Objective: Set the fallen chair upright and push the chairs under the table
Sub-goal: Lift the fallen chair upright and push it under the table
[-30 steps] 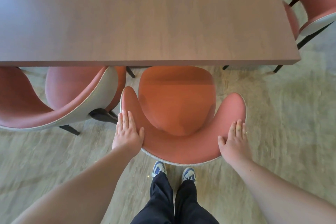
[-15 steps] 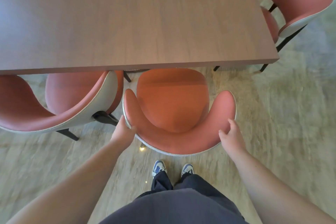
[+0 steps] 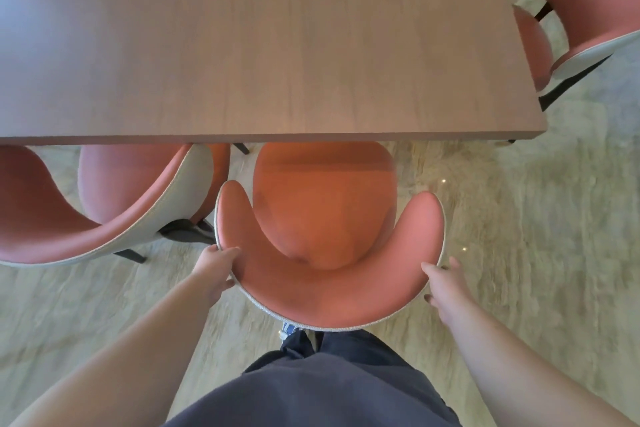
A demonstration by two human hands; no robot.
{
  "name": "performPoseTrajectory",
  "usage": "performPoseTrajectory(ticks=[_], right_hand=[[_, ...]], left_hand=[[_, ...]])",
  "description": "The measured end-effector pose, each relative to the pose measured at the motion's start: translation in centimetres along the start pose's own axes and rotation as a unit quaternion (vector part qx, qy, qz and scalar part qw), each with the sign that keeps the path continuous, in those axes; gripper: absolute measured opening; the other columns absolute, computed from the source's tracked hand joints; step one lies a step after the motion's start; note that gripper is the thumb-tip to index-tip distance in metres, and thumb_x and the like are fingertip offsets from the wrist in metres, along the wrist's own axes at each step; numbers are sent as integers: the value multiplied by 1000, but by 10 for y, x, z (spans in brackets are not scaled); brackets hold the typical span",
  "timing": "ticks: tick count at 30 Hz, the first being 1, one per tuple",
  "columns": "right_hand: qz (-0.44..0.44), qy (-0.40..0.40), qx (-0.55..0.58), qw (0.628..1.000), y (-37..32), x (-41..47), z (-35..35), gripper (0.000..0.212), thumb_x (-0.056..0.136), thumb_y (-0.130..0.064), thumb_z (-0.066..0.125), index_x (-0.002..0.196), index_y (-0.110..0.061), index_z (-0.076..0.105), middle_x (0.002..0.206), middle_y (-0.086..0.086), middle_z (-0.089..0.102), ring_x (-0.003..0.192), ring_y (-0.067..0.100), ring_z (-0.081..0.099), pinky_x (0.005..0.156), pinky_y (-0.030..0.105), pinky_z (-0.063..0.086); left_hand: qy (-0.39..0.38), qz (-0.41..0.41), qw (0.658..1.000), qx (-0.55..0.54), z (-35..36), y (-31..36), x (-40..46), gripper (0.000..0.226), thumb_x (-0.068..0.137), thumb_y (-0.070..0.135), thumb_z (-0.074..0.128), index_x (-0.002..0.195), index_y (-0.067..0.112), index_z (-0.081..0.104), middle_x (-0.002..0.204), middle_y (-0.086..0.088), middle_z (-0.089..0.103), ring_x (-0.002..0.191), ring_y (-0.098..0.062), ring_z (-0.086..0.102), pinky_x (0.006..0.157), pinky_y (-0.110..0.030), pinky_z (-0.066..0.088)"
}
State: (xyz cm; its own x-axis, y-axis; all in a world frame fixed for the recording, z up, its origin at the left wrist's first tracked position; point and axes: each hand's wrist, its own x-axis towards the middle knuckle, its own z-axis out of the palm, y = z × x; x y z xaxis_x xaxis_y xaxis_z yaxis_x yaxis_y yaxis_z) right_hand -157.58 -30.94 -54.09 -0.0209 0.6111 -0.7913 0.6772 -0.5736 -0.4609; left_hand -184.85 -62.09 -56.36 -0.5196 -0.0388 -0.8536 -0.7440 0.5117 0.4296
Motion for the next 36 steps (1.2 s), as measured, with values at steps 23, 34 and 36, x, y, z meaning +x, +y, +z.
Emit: performPoseTrajectory(ticks=[23, 34, 36], right_hand=[[73, 6, -27, 997, -55, 94, 18, 63, 82, -15, 85, 135, -5, 53, 129, 18, 66, 104, 34, 65, 84, 45, 53], [-5, 56, -88, 995, -44, 93, 15, 39, 88, -15, 76, 121, -4, 59, 121, 21, 68, 93, 32, 62, 79, 37, 45], [-13, 60, -94, 994, -45, 93, 15, 39, 88, -16, 75, 121, -4, 59, 120, 21, 69, 99, 35, 66, 87, 43, 52]], left_hand=[[75, -39, 996, 10, 14, 51, 69, 57, 77, 26, 92, 118, 13, 55, 110, -12, 69, 100, -37, 71, 91, -56, 60], [120, 44, 985, 112, 12, 43, 64, 27, 89, 26, 75, 112, 19, 62, 98, -4, 70, 88, -29, 70, 82, -47, 61], [120, 57, 985, 113, 11, 45, 64, 23, 90, 25, 74, 109, 21, 62, 97, -4, 71, 83, -26, 69, 72, -40, 58]])
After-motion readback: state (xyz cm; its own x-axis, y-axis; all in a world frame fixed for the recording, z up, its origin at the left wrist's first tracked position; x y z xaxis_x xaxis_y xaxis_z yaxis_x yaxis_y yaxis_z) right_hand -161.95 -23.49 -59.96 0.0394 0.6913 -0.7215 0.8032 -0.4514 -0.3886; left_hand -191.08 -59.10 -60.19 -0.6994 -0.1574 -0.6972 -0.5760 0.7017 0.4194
